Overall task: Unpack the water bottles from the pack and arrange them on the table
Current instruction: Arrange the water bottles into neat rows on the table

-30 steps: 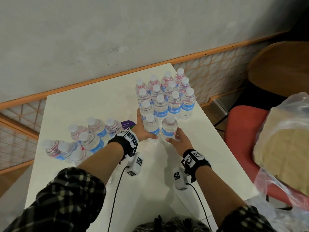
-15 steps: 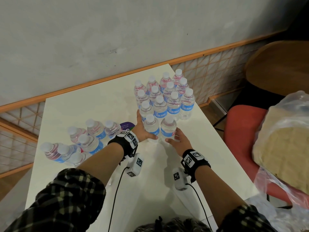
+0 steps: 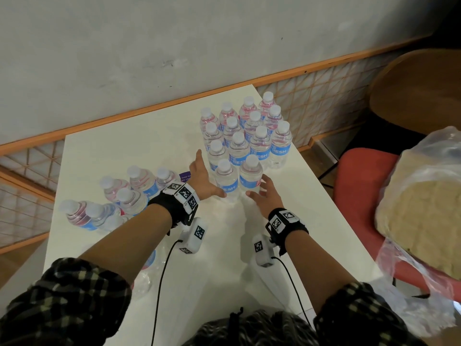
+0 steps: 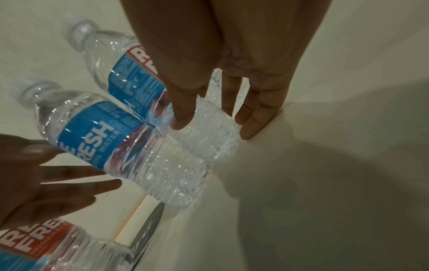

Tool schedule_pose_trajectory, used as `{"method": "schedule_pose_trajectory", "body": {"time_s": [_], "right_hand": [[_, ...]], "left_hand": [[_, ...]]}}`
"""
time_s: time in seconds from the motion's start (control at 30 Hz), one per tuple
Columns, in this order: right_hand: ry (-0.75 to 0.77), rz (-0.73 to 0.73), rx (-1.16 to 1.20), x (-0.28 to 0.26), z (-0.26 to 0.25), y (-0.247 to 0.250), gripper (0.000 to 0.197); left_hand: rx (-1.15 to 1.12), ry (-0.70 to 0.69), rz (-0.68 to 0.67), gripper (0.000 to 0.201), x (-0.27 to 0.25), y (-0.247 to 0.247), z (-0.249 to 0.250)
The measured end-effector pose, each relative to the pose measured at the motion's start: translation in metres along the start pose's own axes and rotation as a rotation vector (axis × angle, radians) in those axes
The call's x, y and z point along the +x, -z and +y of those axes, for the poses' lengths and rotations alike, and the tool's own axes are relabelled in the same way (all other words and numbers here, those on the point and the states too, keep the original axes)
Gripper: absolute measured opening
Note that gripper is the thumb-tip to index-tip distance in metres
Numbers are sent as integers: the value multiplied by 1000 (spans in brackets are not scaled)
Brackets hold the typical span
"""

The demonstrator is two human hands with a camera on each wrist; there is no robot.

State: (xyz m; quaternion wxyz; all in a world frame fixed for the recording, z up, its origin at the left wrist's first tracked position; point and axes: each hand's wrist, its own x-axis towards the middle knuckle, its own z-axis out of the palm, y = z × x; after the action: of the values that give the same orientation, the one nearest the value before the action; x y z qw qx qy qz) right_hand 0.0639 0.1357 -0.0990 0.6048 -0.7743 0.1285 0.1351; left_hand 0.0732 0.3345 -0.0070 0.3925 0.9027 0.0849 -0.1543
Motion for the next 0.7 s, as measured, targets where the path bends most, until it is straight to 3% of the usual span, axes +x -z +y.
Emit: {"method": "schedule_pose_trajectory", "body": {"time_s": [0.1, 0.3, 0.4, 0.5, 0.7], "right_hand": [[3, -14, 17, 0, -1, -4, 67], [26, 15, -97, 0, 2, -19, 73], [28, 72, -150, 0, 0, -23, 85], [20, 125, -203, 1, -5, -24, 85], [29, 26, -192, 4, -8, -17, 72]], "left_hand": [[-26, -62, 77, 119, -10, 10, 8], [-65, -368, 314, 64, -31, 16, 25], [45, -417, 206, 54, -36, 16, 27], [160, -396, 89, 52, -32, 15, 22], [294, -410, 114, 31, -28, 21, 25]]}}
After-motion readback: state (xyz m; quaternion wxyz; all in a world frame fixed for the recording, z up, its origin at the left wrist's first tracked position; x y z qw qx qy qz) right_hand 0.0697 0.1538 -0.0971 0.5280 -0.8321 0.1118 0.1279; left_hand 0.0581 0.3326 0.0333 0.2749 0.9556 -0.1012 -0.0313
